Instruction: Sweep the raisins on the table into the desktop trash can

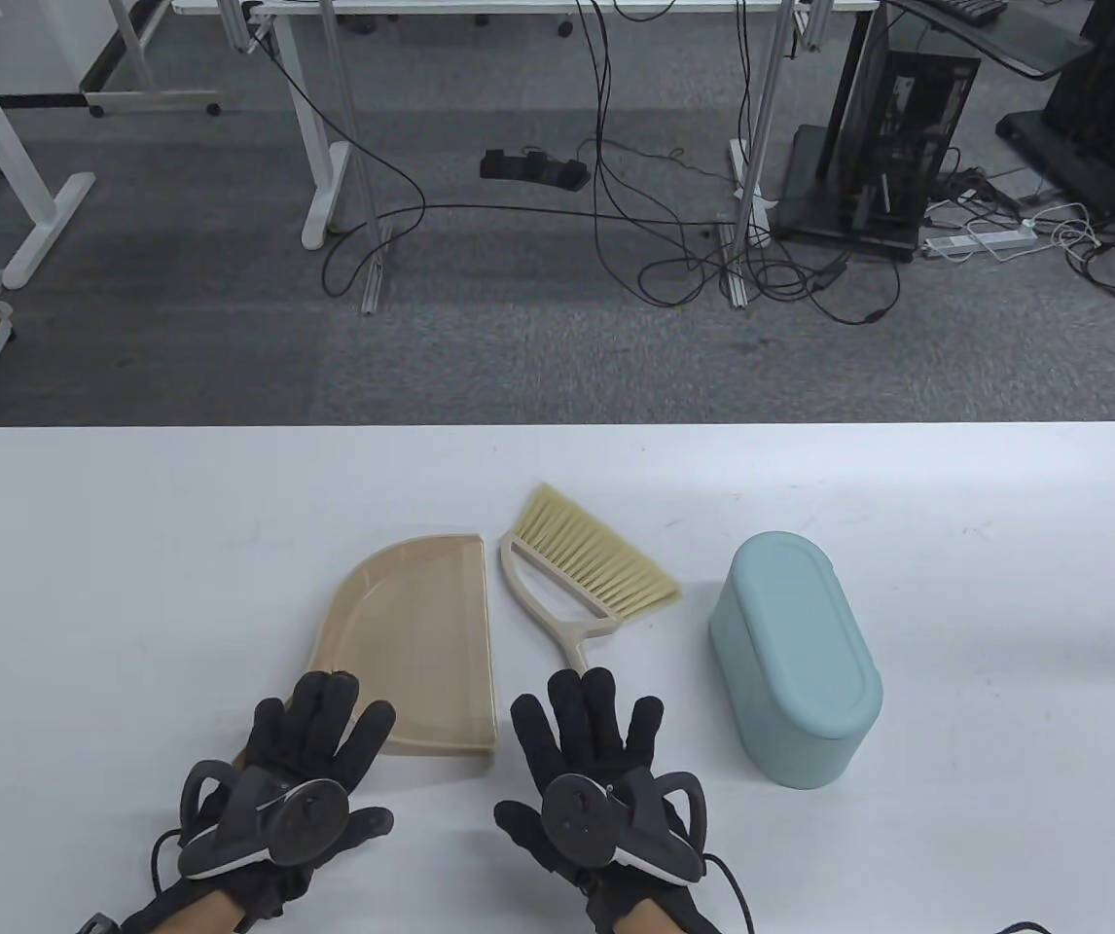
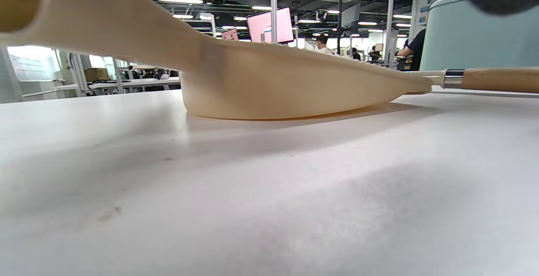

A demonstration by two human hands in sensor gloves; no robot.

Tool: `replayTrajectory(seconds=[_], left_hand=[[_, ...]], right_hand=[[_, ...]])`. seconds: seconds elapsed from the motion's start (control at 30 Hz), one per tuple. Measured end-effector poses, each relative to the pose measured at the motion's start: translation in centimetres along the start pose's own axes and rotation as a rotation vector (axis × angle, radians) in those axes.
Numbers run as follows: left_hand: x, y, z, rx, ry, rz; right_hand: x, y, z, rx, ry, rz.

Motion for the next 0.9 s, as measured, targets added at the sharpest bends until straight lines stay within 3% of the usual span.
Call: replayTrajectory(seconds=[0.13,0.33,0.9], left_hand=[[-0.2,0.2,0.1,-0.004,-0.002,-0.011],[0.2,0.1,0.1,0.006,0.026,0.0],[-0.5,0.3,-0.2,0.002,-0.026,0.003]], right_hand=[[-0.2,-0.2,0.1,0.03,0.008,0.028],[-1.0,0.8,-0.4,-0.067,-0.013,0.12],[-0.5,-0.2,-0.1,-0.02,0.016,0.139]])
Point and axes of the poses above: the tracker on the back of each hand, its own x axis roughly to the thumb side, its own z axis roughly from the wrist to the fingertips, y = z × x, the point moved 1 cm from there along z, roughly from the wrist to the fingertips, and after that the axes turned 11 degrees about -z, right-handed, at the moved point
